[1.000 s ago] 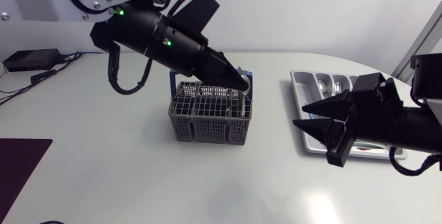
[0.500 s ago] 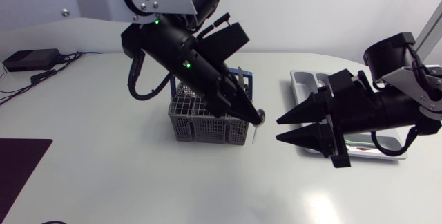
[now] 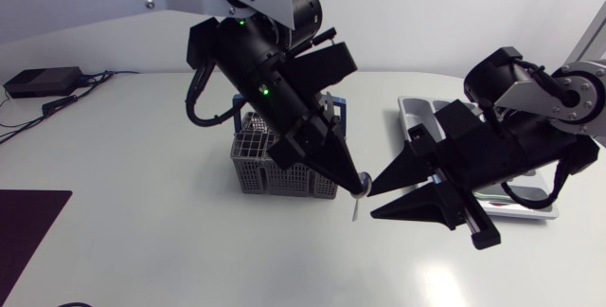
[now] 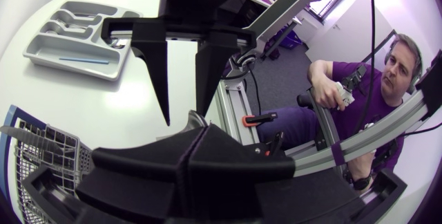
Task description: Unload the cutlery basket into the drawer organizer.
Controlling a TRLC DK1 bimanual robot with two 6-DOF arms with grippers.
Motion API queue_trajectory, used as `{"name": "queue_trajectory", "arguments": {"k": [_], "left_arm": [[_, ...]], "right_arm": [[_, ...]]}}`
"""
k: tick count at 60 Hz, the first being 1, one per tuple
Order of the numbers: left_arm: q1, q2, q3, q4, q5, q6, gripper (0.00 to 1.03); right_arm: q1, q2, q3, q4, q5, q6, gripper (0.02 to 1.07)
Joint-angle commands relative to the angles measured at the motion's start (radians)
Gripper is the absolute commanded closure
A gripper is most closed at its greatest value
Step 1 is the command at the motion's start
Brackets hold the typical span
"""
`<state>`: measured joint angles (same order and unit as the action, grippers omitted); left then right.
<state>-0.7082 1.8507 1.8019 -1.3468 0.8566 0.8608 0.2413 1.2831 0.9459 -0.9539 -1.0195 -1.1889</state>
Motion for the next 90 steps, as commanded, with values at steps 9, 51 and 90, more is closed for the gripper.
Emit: {"name": "queue_trajectory", "arguments": {"k": [9, 51, 90], "left_arm": [[0.0, 0.025, 0.05, -0.041, 0.024, 0.055, 0.86], [-0.004, 0.019, 0.073, -0.109, 0.045, 0.093, 0.86], [-0.005, 0.03, 0.083, -0.117, 0.053, 0.093, 0.86]], "right_arm": [[0.046, 0.005, 0.034, -0.034, -0.008, -0.043, 0.77], [0.039, 0.025, 0.056, -0.026, -0.008, -0.038, 0.81], [0.089, 0.009, 0.051, -0.025, -0.007, -0.008, 0.92]]}}
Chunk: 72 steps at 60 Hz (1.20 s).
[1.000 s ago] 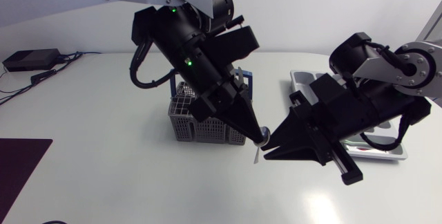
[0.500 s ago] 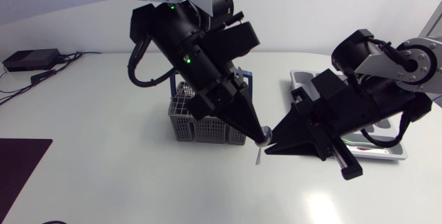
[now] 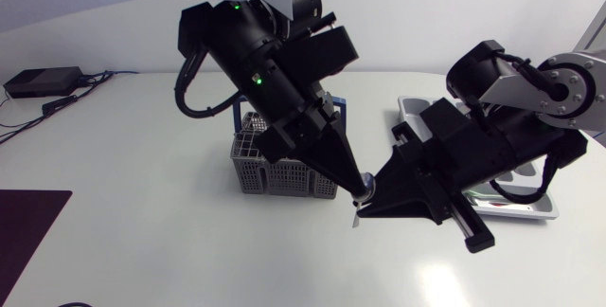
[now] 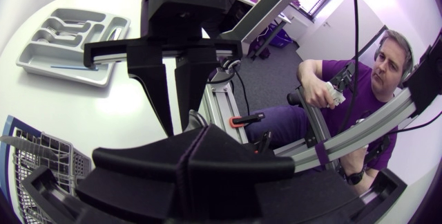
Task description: Unload the cutlery basket into the drawer organizer.
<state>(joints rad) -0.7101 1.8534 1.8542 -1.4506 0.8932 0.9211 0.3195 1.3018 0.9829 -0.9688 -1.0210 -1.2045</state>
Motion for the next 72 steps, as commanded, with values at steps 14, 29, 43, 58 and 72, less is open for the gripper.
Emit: {"name": "queue_trajectory", "arguments": {"k": [14, 29, 43, 58, 72], "left_arm": [[-0.002, 0.027, 0.031, -0.013, 0.018, 0.033, 0.86], [0.001, 0.04, 0.048, -0.014, 0.018, 0.025, 0.83], [0.018, 0.041, 0.091, -0.004, 0.023, -0.021, 0.2], [0.08, 0.006, 0.099, 0.16, 0.023, -0.225, 0.08], [0.127, -0.023, 0.033, 0.36, -0.134, -0.473, 0.08]], "right_arm": [[0.001, -0.01, 0.017, -0.013, 0.002, 0.006, 0.98], [-0.002, -0.027, 0.008, -0.025, 0.006, 0.006, 1.01], [-0.011, -0.033, 0.002, -0.036, 0.015, 0.006, 1.01], [-0.088, -0.052, -0.016, -0.034, 0.048, 0.006, 1.01], [-0.327, -0.061, -0.075, 0.082, 0.185, 0.006, 1.01]]}}
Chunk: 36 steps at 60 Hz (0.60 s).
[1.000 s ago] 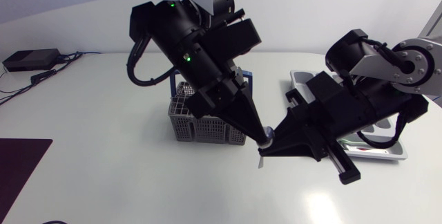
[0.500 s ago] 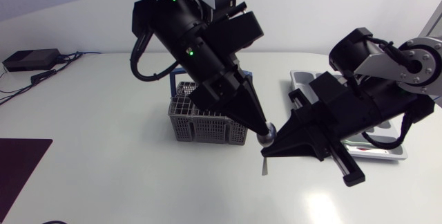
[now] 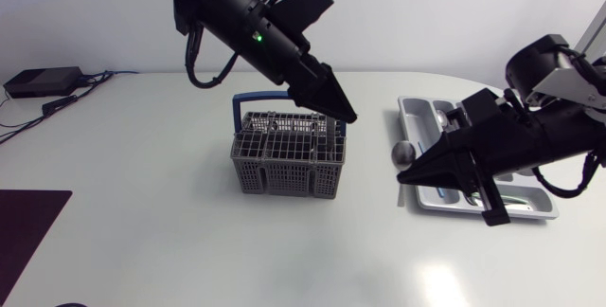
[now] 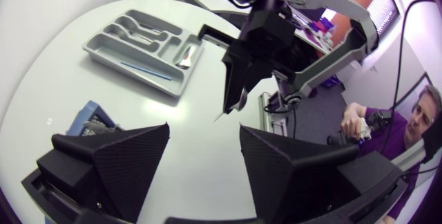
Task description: Unload the cutlery basket into the drawer organizer.
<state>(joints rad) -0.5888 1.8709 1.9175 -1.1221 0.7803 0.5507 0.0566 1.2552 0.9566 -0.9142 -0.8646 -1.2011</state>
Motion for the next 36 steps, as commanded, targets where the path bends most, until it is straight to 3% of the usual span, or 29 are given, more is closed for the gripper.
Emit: {"name": "queue_trajectory", "arguments": {"k": [1, 13, 36], "left_arm": [[0.006, -0.047, -0.04, 0.044, -0.032, -0.113, 0.08], [-0.037, -0.098, -0.147, 0.168, -0.248, -0.224, 0.08], [-0.013, -0.124, -0.204, 0.222, -0.322, -0.304, 0.08]], "right_arm": [[-0.089, -0.014, -0.058, 0.046, 0.045, 0.003, 1.01], [-0.25, -0.023, -0.182, 0.294, 0.216, 0.018, 1.01], [-0.502, 0.05, -0.314, 0.627, 0.381, -0.06, 1.01]]}}
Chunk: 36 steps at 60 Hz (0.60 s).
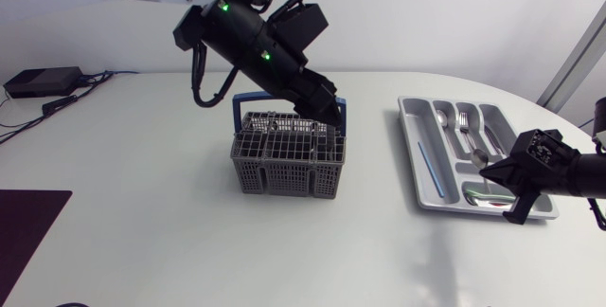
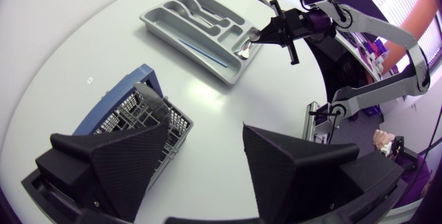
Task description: Unload the cutlery basket into the drawer organizer.
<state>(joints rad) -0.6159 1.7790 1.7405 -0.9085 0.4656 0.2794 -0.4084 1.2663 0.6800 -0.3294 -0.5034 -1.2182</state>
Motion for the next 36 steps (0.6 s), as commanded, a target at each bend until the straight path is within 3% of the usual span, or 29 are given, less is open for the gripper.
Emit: {"name": "queue_trajectory", "arguments": {"k": [1, 16, 36], "left_arm": [[0.016, -0.032, -0.029, 0.01, -0.007, -0.032, 0.08], [0.042, -0.033, -0.059, 0.023, -0.027, -0.048, 0.08], [0.047, -0.05, -0.085, 0.033, -0.027, -0.046, 0.08]], "right_arm": [[-0.046, 0.045, -0.04, 0.055, 0.023, -0.047, 1.01], [-0.136, 0.165, -0.056, 0.214, 0.12, -0.086, 1.01], [-0.093, 0.269, -0.109, 0.426, 0.289, -0.08, 1.01]]}}
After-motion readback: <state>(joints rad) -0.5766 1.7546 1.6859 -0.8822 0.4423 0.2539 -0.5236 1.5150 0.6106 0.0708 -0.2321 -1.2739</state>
